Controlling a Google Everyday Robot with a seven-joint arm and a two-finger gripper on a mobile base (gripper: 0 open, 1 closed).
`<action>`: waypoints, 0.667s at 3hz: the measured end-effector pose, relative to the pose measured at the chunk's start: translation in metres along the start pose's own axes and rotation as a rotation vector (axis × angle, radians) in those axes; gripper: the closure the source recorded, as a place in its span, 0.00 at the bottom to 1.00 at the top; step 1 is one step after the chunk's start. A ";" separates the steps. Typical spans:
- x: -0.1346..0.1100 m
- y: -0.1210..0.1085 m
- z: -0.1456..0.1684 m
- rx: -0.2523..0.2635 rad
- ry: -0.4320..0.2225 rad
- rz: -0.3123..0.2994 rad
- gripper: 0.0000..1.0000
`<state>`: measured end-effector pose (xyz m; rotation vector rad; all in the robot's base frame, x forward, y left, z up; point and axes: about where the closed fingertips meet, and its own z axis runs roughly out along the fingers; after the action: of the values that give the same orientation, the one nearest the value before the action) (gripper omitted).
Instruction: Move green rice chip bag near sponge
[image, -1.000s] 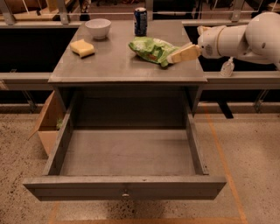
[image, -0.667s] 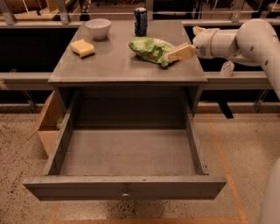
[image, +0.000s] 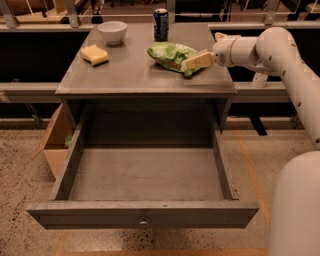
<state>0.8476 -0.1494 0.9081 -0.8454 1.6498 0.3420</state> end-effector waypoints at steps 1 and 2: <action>0.007 -0.014 0.015 -0.006 0.013 -0.020 0.18; 0.017 -0.020 0.028 -0.056 0.023 -0.033 0.46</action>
Offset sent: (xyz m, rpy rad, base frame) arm 0.0660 -0.0257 -0.0123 -0.0428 0.0220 0.0761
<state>0.8813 -0.1512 0.8894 -0.9204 1.6520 0.3586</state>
